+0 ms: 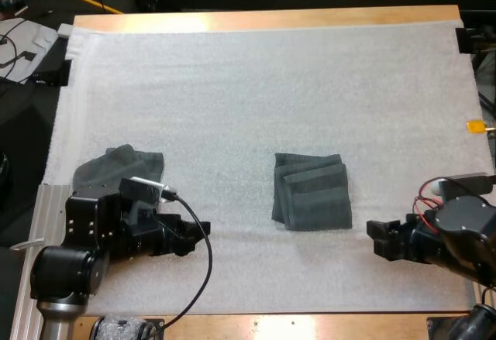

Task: Pick towel from pile, fold and stack

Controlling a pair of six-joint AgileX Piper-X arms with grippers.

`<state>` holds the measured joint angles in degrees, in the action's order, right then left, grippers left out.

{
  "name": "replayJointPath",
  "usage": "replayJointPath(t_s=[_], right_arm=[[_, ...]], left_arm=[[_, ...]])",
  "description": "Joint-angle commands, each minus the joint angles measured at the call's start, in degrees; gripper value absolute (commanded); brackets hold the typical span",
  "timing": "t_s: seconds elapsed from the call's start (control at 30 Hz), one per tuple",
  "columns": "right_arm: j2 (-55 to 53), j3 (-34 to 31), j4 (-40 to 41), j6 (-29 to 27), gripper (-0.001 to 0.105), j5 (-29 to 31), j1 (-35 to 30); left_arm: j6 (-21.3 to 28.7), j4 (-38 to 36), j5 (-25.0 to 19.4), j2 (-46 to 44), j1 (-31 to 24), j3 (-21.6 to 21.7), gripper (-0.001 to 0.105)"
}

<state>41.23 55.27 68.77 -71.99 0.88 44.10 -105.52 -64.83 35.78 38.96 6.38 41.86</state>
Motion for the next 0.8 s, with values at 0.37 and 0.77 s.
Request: replayJointPath(t_s=[0.37,0.77], right_arm=[[-2.42,0.29,2.38,-0.3,0.067,4.89,0.12],[-2.32,0.28,3.19,-0.44,0.067,4.2,-0.14]], left_arm=[[-6.29,11.87,1.28,11.29,5.09,0.24,0.071],[-18.85,35.24,-0.96,33.13,19.05,0.3,0.071]])
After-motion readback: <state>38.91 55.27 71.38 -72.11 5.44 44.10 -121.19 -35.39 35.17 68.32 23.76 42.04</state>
